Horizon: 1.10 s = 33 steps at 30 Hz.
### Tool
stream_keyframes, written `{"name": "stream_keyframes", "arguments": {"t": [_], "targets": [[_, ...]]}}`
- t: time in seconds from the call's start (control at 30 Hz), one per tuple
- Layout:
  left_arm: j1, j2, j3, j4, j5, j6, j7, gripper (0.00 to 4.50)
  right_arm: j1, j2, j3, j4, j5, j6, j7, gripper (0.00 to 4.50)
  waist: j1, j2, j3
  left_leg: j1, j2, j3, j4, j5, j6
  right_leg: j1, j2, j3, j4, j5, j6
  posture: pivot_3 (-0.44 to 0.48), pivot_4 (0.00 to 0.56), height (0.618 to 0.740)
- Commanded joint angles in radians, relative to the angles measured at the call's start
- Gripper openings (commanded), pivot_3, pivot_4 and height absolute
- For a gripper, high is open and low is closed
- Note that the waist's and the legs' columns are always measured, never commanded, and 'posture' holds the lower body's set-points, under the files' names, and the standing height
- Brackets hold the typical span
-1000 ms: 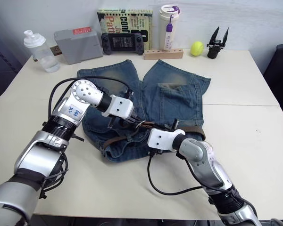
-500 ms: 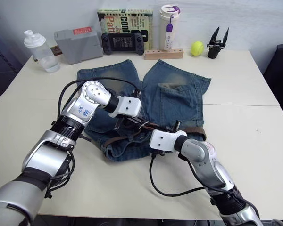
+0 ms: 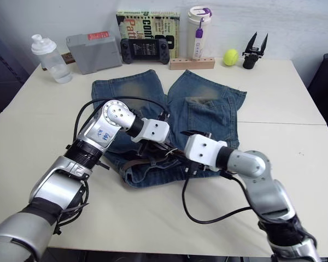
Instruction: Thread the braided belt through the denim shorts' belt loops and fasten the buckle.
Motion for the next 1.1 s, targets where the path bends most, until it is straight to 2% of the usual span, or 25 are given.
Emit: {"name": "stream_keyframes", "arguments": {"t": [0.03, 0.17, 0.4, 0.9, 1.0, 1.07, 1.1], "targets": [[0.004, 0.003, -0.009, -0.027, -0.001, 0.008, -0.010, 0.00, -0.027, -0.039, -0.086, -0.045, 0.092, 0.083, 0.014, 3.50, 0.000, 0.000, 0.000, 0.000, 0.000, 0.000, 0.000, 0.000, 0.000, 0.000, 0.000, 0.000, 0.000, 0.000, 0.000, 0.000, 0.150, 0.697], [0.006, 0.001, -0.010, -0.030, -0.004, 0.012, -0.008, 0.00, -0.053, -0.079, -0.067, 0.007, 0.047, 0.052, -0.019, 3.50, -0.002, 0.000, 0.000, 0.000, 0.000, 0.000, 0.000, 0.000, 0.000, -0.001, 0.000, 0.000, 0.001, 0.000, 0.000, 0.000, 0.150, 0.697], [0.001, -0.001, -0.004, -0.036, -0.008, 0.024, -0.004, 0.00, -0.021, -0.011, 0.045, 0.078, -0.010, 0.009, -0.128, 3.50, -0.002, 0.000, 0.000, 0.000, 0.000, 0.001, 0.000, 0.000, 0.000, -0.001, 0.000, 0.000, 0.001, 0.000, 0.000, 0.000, 0.150, 0.697], [-0.006, 0.000, 0.002, -0.038, -0.012, 0.028, 0.002, 0.00, -0.014, 0.026, 0.119, 0.180, -0.067, -0.074, -0.197, 3.50, -0.002, 0.000, 0.000, 0.000, 0.000, 0.001, 0.000, 0.000, 0.000, -0.001, 0.000, 0.000, 0.001, 0.000, 0.000, 0.000, 0.150, 0.697], [-0.006, -0.001, 0.005, -0.041, -0.015, 0.030, 0.003, 0.00, -0.019, 0.033, 0.132, 0.193, -0.072, -0.084, -0.196, 2.73, -0.002, 0.000, 0.000, 0.000, 0.000, 0.001, 0.000, 0.000, 0.000, -0.001, 0.000, 0.000, 0.001, 0.000, 0.000, 0.000, 0.150, 0.697], [-0.006, -0.002, 0.010, -0.043, -0.020, 0.033, 0.006, 0.00, -0.021, 0.033, 0.140, 0.197, -0.074, -0.093, -0.191, 1.90, -0.002, 0.000, 0.000, 0.000, 0.000, 0.001, 0.000, 0.000, 0.000, -0.001, 0.000, 0.000, 0.001, 0.000, 0.000, 0.000, 0.150, 0.697], [-0.006, -0.003, 0.013, -0.043, -0.022, 0.035, 0.009, 0.00, -0.021, 0.033, 0.144, 0.198, -0.077, -0.098, -0.190, 1.30, -0.002, 0.000, 0.000, 0.000, 0.000, 0.001, 0.000, 0.000, 0.000, -0.001, 0.000, 0.000, 0.001, 0.000, 0.000, 0.000, 0.150, 0.697]]}}
